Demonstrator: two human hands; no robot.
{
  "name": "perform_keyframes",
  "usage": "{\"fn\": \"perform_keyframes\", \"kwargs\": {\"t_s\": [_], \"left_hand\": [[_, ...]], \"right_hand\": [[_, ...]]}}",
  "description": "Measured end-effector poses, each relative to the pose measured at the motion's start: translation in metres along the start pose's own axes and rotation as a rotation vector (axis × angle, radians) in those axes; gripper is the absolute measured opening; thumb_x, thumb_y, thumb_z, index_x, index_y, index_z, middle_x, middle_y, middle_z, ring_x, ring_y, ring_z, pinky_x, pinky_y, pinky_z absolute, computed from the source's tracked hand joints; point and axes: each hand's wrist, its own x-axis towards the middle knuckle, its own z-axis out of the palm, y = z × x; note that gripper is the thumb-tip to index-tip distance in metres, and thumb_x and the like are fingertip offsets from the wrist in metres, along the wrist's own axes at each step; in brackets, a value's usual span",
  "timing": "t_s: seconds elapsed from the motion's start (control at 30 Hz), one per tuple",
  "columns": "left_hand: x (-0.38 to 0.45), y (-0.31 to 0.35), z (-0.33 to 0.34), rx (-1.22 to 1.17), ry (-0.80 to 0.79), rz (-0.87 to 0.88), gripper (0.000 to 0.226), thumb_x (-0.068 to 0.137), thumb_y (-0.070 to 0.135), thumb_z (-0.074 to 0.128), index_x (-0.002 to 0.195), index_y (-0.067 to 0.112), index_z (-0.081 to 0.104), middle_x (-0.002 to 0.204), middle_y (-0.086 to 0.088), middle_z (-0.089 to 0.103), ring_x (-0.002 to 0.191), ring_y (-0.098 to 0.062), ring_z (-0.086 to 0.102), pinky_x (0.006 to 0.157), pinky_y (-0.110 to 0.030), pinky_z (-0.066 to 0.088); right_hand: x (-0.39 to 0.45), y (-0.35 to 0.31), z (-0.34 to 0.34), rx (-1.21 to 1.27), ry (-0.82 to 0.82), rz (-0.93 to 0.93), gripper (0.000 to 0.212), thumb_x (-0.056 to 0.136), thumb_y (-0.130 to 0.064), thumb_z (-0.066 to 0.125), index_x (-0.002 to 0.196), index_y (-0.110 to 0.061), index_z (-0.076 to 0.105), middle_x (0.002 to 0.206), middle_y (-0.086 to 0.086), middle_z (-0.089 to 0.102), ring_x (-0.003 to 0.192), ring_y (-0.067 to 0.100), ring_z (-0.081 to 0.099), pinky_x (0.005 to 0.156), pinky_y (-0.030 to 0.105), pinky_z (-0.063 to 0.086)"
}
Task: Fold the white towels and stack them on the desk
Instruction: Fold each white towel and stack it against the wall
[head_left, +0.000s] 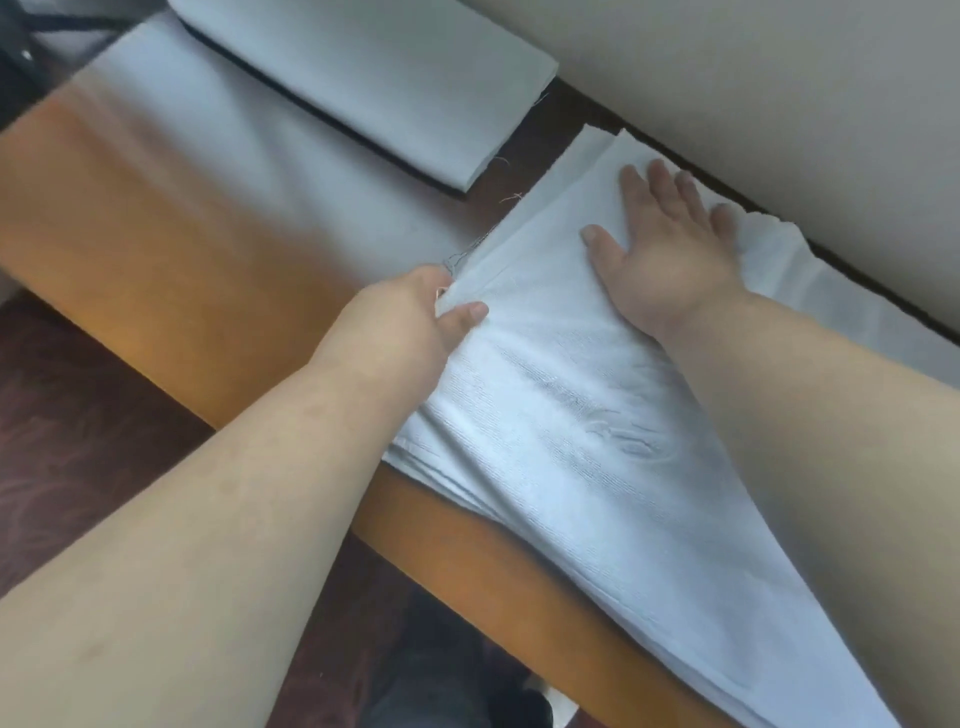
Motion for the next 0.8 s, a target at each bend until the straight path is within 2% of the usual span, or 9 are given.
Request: {"fn": "perform_keyframes", "kwargs": {"t_s": [0.1,0.2,0.3,0.37,0.5,0.6,0.7,0.77,0.8], "left_hand": [[-0.016,-0.016,-0.009,-0.054,-0.079,-0.070,0.041,0.078,0.073,0.055,0.087,0.033,0.058,0.077,0.013,0.063,0.065,-0.002,0.057,0.053,-0.026,0.040],[-0.051,-0.037,-0.007,-0.056,-0.103,-0.110,0.030,0.080,0.063,0.061,0.077,0.033,0.059,0.063,0.011,0.060,0.054,-0.002,0.056,0.048,-0.025,0.035],[-0.064,-0.043,-0.005,-0.025,-0.043,-0.133,0.022,0.090,0.050,0.057,0.089,0.029,0.059,0.071,0.008,0.060,0.063,-0.008,0.055,0.050,-0.026,0.032],[-0.066,-0.043,-0.004,-0.023,-0.024,-0.141,0.021,0.093,0.046,0.053,0.100,0.028,0.060,0.082,0.006,0.061,0.072,-0.012,0.057,0.054,-0.026,0.037],[-0.080,-0.043,0.007,0.075,0.162,-0.150,0.024,0.091,0.048,0.053,0.102,0.027,0.054,0.098,0.000,0.051,0.080,-0.022,0.054,0.063,-0.033,0.044],[-0.084,-0.035,0.007,0.048,0.142,-0.246,0.046,0.082,0.057,0.066,0.113,0.027,0.049,0.101,0.002,0.053,0.083,-0.021,0.052,0.067,-0.032,0.040],[-0.076,-0.034,-0.006,0.107,-0.002,-0.226,0.045,0.089,0.053,0.061,0.121,0.023,0.056,0.107,-0.002,0.063,0.087,-0.021,0.056,0.066,-0.029,0.036],[-0.074,-0.033,-0.016,0.068,-0.021,-0.186,0.032,0.091,0.053,0.056,0.112,0.029,0.057,0.097,0.004,0.061,0.078,-0.014,0.056,0.058,-0.028,0.036],[-0.074,-0.032,-0.018,-0.046,-0.031,-0.194,0.027,0.092,0.053,0.054,0.107,0.030,0.055,0.092,0.006,0.059,0.076,-0.012,0.057,0.055,-0.028,0.039]], "right_hand": [[-0.007,-0.018,-0.014,0.115,-0.002,0.016,0.067,0.095,-0.047,0.036,0.155,-0.025,0.016,0.165,0.003,0.005,0.151,0.022,0.003,0.119,0.054,0.002],[-0.035,-0.061,-0.023,0.313,0.116,-0.341,0.060,0.089,-0.030,0.042,0.148,-0.031,0.036,0.161,0.001,0.024,0.147,0.020,0.018,0.120,0.052,0.008],[-0.061,-0.097,-0.006,0.157,-0.019,-0.605,0.050,0.097,-0.041,0.037,0.147,-0.033,0.036,0.160,-0.001,0.026,0.149,0.019,0.013,0.120,0.051,0.002],[-0.062,-0.102,0.009,-0.015,-0.064,-0.596,0.054,0.098,-0.051,0.029,0.149,-0.033,0.032,0.161,-0.002,0.022,0.150,0.019,0.008,0.120,0.051,0.000],[-0.053,-0.100,0.017,0.016,-0.007,-0.553,0.062,0.092,-0.060,0.030,0.147,-0.032,0.035,0.161,-0.001,0.025,0.150,0.019,0.011,0.120,0.049,0.002],[-0.048,-0.105,0.016,0.029,-0.009,-0.498,0.069,0.089,-0.064,0.036,0.149,-0.030,0.033,0.162,0.001,0.021,0.150,0.020,0.010,0.121,0.048,0.001],[-0.048,-0.106,0.004,0.306,-0.025,-0.441,0.069,0.090,-0.057,0.051,0.150,-0.027,0.035,0.161,0.001,0.022,0.150,0.017,0.014,0.122,0.045,0.004],[-0.059,-0.099,-0.009,0.580,0.002,-0.420,0.064,0.091,-0.050,0.055,0.148,-0.026,0.038,0.159,0.000,0.028,0.147,0.013,0.021,0.121,0.046,0.013],[-0.070,-0.095,-0.012,0.605,0.029,-0.436,0.062,0.090,-0.050,0.054,0.146,-0.027,0.040,0.157,-0.001,0.031,0.146,0.012,0.024,0.120,0.048,0.016]]}}
